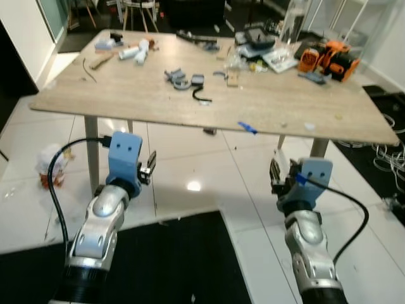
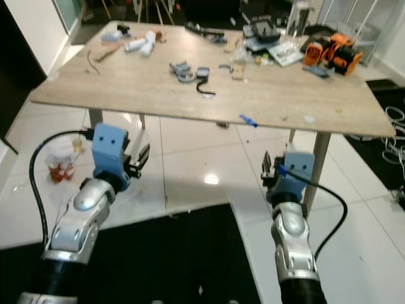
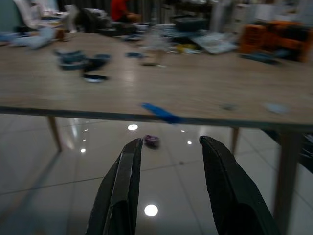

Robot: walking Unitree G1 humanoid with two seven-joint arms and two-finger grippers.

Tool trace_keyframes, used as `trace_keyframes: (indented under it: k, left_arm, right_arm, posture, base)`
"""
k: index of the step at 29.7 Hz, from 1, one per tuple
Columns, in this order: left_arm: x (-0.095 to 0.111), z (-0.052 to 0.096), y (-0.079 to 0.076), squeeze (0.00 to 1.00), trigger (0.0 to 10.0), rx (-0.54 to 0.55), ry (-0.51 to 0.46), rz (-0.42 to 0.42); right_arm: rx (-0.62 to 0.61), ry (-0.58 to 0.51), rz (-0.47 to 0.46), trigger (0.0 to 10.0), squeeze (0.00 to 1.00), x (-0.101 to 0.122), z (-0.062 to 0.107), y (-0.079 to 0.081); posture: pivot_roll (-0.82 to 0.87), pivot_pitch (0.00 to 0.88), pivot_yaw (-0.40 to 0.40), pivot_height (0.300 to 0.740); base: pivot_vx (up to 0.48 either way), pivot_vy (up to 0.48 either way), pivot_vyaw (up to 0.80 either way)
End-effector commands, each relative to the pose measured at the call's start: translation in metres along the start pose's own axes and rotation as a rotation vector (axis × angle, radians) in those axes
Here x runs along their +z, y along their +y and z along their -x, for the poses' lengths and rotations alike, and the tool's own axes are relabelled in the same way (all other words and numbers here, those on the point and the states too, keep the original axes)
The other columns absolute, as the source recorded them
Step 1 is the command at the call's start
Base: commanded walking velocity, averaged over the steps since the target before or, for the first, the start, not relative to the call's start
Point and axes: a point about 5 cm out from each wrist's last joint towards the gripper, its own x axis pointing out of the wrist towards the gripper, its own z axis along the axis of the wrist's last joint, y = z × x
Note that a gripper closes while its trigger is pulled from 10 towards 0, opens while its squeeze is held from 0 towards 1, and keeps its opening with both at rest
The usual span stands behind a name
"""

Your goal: Picking trash to rubbish bin

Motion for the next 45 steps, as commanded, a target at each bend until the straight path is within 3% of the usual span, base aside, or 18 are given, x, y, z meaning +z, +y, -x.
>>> trace_keyframes:
  k: [1, 19, 28, 45]
  left_arm:
    - [-0.005, 0.002, 0.001, 0.0, 10.0, -0.004, 0.019, -0.01]
    - [-0.001, 0.0, 0.003, 0.0, 10.0, -0.006, 0.007, -0.016]
    - [-0.001, 0.0, 0.003, 0.0, 10.0, -0.003, 0.007, -0.014]
    - [-0.001, 0.0, 0.002, 0.0, 10.0, -0.004, 0.01, -0.013]
  right_arm:
    - [0.042, -0.017, 0.014, 10.0, 0.0, 0.001, 0.002, 0.005]
    - [0.081, -0.042, 0.034, 10.0, 0.0, 0.004, 0.003, 0.009]
    - [0.117, -0.024, -0.044, 10.0, 0.0, 0.003, 0.003, 0.012]
    - [0.186, -0.019, -0.074, 10.0, 0.0, 0.006, 0.002, 0.017]
  posture:
    - [-0.04, 0.141, 0.015, 0.74]
    - [-0.04, 0.127, 0.023, 0.74]
    - [-0.04, 0.136, 0.021, 0.74]
    - [-0.04, 0.139, 0.018, 0.74]
  base:
    - [0.401, 0.0, 0.0]
    - [0.404, 0.0, 0.0]
    - [0.404, 0.0, 0.0]
    - [0.405, 0.0, 0.0]
